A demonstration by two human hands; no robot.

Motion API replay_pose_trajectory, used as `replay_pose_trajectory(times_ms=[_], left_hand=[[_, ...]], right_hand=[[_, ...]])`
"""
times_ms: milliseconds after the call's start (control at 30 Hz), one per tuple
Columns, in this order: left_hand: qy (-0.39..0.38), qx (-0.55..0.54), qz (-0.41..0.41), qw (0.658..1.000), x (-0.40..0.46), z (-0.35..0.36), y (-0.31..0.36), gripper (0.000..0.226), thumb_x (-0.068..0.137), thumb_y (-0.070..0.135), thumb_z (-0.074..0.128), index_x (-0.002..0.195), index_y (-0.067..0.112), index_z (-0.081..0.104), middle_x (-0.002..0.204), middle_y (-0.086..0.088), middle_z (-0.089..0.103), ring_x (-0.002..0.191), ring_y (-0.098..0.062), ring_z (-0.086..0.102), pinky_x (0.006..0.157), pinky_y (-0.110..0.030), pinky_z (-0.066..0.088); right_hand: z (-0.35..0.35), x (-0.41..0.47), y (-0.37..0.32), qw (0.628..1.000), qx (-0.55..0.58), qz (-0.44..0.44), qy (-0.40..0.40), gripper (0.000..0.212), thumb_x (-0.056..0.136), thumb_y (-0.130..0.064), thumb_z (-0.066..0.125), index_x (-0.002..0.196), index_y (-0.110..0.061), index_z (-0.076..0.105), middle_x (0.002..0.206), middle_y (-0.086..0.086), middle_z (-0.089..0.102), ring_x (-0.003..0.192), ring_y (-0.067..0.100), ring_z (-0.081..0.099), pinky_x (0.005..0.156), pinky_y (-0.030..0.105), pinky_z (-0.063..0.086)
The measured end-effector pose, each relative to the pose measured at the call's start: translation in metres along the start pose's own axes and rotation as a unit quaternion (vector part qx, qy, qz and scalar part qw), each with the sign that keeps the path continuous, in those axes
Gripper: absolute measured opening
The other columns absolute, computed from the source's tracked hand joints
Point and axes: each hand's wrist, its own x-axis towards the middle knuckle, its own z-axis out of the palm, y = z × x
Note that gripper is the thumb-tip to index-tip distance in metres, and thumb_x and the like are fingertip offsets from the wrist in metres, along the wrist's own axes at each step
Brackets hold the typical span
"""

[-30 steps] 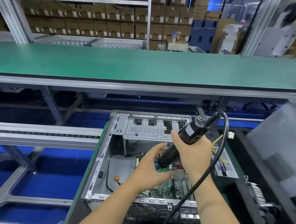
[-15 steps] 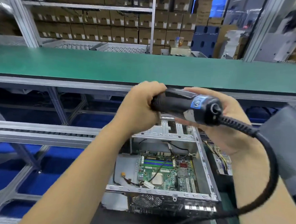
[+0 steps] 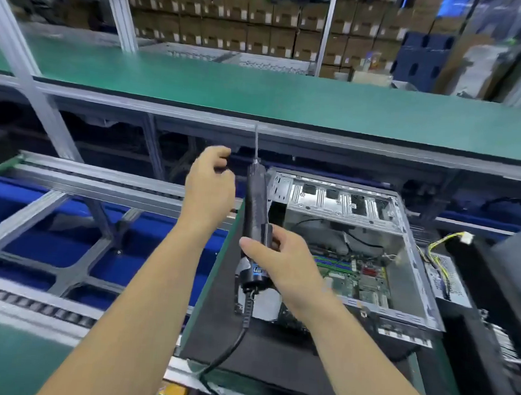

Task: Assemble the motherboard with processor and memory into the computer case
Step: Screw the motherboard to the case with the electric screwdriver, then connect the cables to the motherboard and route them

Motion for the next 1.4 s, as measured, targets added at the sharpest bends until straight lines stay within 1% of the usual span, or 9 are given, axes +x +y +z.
replay_pose_trajectory(times_ms=[133, 267, 400, 500, 567, 733, 1067, 1200, 1400], left_hand=[[-0.082, 0.056, -0.175, 0.98, -0.025, -0.018, -0.05, 0.046, 0.077, 0.06, 0.068, 0.109, 0.029, 0.055, 0.098, 0.007, 0.064, 0.086, -0.012, 0.063, 0.072, -0.037, 0.055], [0.009, 0.205, -0.218, 0.954, -0.063, -0.05, -0.123, 0.027, 0.072, 0.039, 0.067, 0.088, 0.02, 0.056, 0.083, 0.004, 0.059, 0.078, -0.02, 0.057, 0.062, -0.033, 0.044], [0.084, 0.19, -0.308, 0.928, -0.112, -0.079, -0.193, 0.021, 0.074, 0.033, 0.064, 0.082, 0.015, 0.055, 0.078, -0.002, 0.059, 0.076, -0.027, 0.056, 0.062, -0.036, 0.041], [0.128, 0.172, -0.369, 0.904, -0.153, -0.093, -0.235, 0.022, 0.076, 0.035, 0.065, 0.085, 0.018, 0.055, 0.078, -0.002, 0.061, 0.073, -0.026, 0.057, 0.062, -0.035, 0.042], [0.152, 0.149, -0.395, 0.894, -0.174, -0.097, -0.254, 0.024, 0.076, 0.034, 0.069, 0.087, 0.018, 0.055, 0.078, -0.002, 0.061, 0.073, -0.027, 0.057, 0.061, -0.034, 0.04], [0.154, 0.2, -0.416, 0.874, -0.205, -0.117, -0.292, 0.029, 0.075, 0.018, 0.073, 0.096, 0.008, 0.057, 0.091, -0.011, 0.061, 0.081, -0.031, 0.057, 0.066, -0.034, 0.043], [0.098, 0.358, -0.488, 0.79, -0.245, -0.154, -0.336, 0.024, 0.085, 0.017, 0.058, 0.107, 0.011, 0.053, 0.11, -0.01, 0.057, 0.102, -0.033, 0.057, 0.079, -0.04, 0.047], [0.074, 0.435, -0.491, 0.751, -0.247, -0.142, -0.341, 0.033, 0.09, 0.018, 0.053, 0.122, 0.013, 0.048, 0.121, -0.007, 0.056, 0.113, -0.028, 0.051, 0.085, -0.037, 0.042], [0.059, 0.483, -0.432, 0.76, -0.241, -0.137, -0.333, 0.071, 0.086, 0.028, 0.056, 0.15, 0.022, 0.028, 0.145, -0.006, 0.038, 0.124, -0.026, 0.039, 0.097, -0.039, 0.033]], right_hand=[[0.063, 0.005, 0.049, 0.998, -0.016, 0.057, -0.017, 0.015, 0.089, -0.033, 0.075, 0.101, -0.027, 0.068, 0.09, 0.004, 0.073, 0.075, 0.014, 0.066, 0.065, 0.024, 0.052], [0.126, 0.003, 0.104, 0.992, -0.042, 0.099, -0.065, 0.019, 0.089, -0.023, 0.075, 0.104, -0.021, 0.063, 0.091, 0.001, 0.07, 0.073, 0.003, 0.063, 0.062, 0.017, 0.048], [0.168, -0.005, 0.154, 0.965, -0.091, 0.17, -0.179, 0.03, 0.085, -0.021, 0.075, 0.111, -0.016, 0.062, 0.099, 0.0, 0.072, 0.083, 0.006, 0.068, 0.073, 0.02, 0.054], [0.184, -0.014, 0.185, 0.931, -0.103, 0.232, -0.261, 0.041, 0.082, -0.012, 0.074, 0.121, -0.014, 0.062, 0.107, 0.011, 0.073, 0.097, 0.026, 0.07, 0.091, 0.041, 0.056], [0.192, -0.022, 0.204, 0.917, -0.132, 0.231, -0.297, 0.045, 0.08, -0.009, 0.071, 0.123, -0.017, 0.061, 0.098, -0.002, 0.073, 0.088, 0.015, 0.067, 0.083, 0.032, 0.054], [0.222, -0.037, 0.235, 0.906, -0.168, 0.221, -0.321, 0.036, 0.079, -0.009, 0.08, 0.098, -0.029, 0.057, 0.069, -0.025, 0.065, 0.061, -0.015, 0.057, 0.058, 0.004, 0.04], [0.269, -0.038, 0.259, 0.886, -0.193, 0.262, -0.33, 0.034, 0.087, -0.006, 0.06, 0.121, -0.009, 0.063, 0.088, 0.009, 0.066, 0.077, 0.016, 0.055, 0.072, 0.035, 0.049], [0.268, -0.024, 0.265, 0.884, -0.217, 0.283, -0.302, 0.054, 0.097, -0.02, 0.057, 0.15, -0.022, 0.046, 0.104, -0.006, 0.06, 0.105, 0.019, 0.064, 0.099, 0.037, 0.054], [0.256, -0.012, 0.26, 0.892, -0.218, 0.276, -0.283, 0.043, 0.101, -0.029, 0.053, 0.144, -0.025, 0.052, 0.118, -0.005, 0.063, 0.114, 0.015, 0.061, 0.101, 0.035, 0.053]])
